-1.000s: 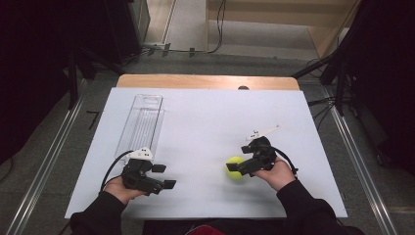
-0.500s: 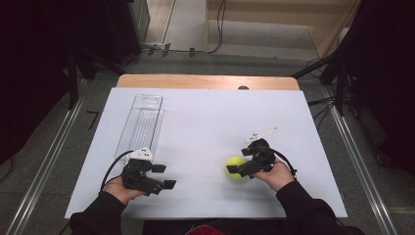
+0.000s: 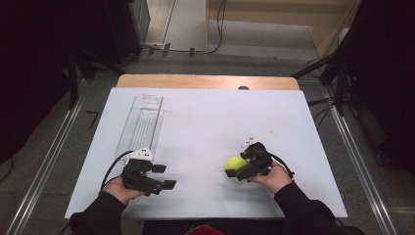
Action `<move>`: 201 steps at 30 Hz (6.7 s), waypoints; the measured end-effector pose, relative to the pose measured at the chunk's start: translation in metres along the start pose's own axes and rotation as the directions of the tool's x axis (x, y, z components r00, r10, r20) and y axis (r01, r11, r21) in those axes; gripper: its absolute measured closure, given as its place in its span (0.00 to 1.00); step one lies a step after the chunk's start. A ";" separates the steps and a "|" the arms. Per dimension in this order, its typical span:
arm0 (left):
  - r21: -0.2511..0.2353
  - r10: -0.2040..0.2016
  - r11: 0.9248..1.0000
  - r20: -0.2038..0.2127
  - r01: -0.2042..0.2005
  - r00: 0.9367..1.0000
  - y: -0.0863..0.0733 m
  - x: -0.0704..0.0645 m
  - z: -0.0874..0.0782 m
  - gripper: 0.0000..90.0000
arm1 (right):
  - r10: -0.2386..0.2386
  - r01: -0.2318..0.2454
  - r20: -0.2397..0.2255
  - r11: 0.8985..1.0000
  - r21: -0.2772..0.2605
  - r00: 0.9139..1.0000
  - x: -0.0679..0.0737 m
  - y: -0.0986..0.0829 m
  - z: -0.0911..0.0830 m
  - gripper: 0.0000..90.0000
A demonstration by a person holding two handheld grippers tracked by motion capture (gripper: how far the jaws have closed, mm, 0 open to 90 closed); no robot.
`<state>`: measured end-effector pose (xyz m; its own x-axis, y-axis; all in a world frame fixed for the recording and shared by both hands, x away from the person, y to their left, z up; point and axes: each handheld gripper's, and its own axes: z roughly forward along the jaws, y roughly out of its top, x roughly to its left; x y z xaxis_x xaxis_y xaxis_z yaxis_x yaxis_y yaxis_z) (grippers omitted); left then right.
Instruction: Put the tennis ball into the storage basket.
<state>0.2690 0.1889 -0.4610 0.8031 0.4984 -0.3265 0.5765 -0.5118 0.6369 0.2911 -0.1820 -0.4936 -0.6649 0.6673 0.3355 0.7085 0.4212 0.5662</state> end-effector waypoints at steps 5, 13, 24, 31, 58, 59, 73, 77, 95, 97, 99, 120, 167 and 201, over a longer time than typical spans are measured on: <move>-0.001 0.001 1.000 0.000 -0.001 1.000 0.000 0.000 0.000 0.28 | -0.004 0.004 0.004 1.000 0.013 1.000 0.000 -0.001 0.003 0.00; 0.001 0.000 1.000 0.001 0.000 1.000 0.000 0.000 0.001 0.28 | -0.029 0.028 0.015 0.998 0.057 0.999 0.001 -0.005 0.011 0.00; 0.002 0.000 1.000 0.002 0.000 1.000 0.000 0.000 0.001 0.28 | -0.065 0.063 0.047 0.997 0.042 0.997 0.002 -0.008 0.008 0.18; 0.003 0.000 1.000 0.002 0.000 1.000 0.000 0.000 0.001 0.28 | -0.073 0.072 0.015 0.997 0.036 0.997 0.003 -0.008 0.008 0.25; 0.005 0.003 1.000 -0.005 -0.003 1.000 0.000 -0.001 0.001 0.28 | -0.047 0.047 -0.010 0.999 -0.008 0.999 0.003 -0.003 -0.004 0.26; 0.005 0.003 1.000 -0.005 -0.003 1.000 0.000 -0.001 0.001 0.28 | -0.048 0.048 -0.011 0.999 -0.018 0.999 0.004 -0.003 -0.005 0.26; 0.000 -0.001 1.000 -0.009 0.001 1.000 0.000 0.000 0.000 0.28 | -0.026 0.027 0.005 0.997 -0.069 1.000 0.009 0.002 -0.016 0.26; 0.001 0.001 1.000 -0.013 -0.001 1.000 0.000 0.000 0.000 0.28 | -0.035 0.035 0.014 0.997 -0.066 0.999 0.010 0.002 -0.016 0.26; -0.003 0.015 1.000 -0.029 -0.015 0.999 0.000 0.000 0.000 0.28 | -0.042 0.043 0.011 0.996 -0.072 0.999 0.017 0.011 -0.011 0.26; -0.002 0.016 1.000 -0.032 -0.016 0.999 0.000 0.000 0.000 0.28 | -0.043 0.043 0.011 0.997 -0.071 0.999 0.018 0.012 -0.010 0.26; -0.003 0.016 1.000 -0.036 -0.016 0.999 -0.001 0.000 0.000 0.28 | -0.043 0.044 0.009 0.996 -0.072 0.999 0.019 0.014 -0.010 0.26; -0.003 0.024 1.000 -0.041 -0.024 0.999 -0.001 0.000 -0.001 0.28 | -0.056 0.056 0.002 0.995 -0.077 0.998 0.026 0.031 -0.003 0.26; -0.004 0.022 1.000 -0.037 -0.022 0.999 -0.001 0.001 -0.001 0.28 | -0.063 0.059 -0.042 0.994 -0.092 0.997 0.041 0.074 0.020 0.26; -0.006 0.018 1.000 -0.044 -0.018 0.999 -0.002 0.003 -0.002 0.28 | -0.120 0.112 -0.072 0.989 -0.100 0.990 0.058 0.111 0.045 0.26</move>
<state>0.2700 0.1928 -0.4622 0.8059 0.5193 -0.2844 0.5612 -0.5167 0.6466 0.3417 -0.0689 -0.4459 -0.7602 0.5661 0.3188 0.6023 0.4301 0.6725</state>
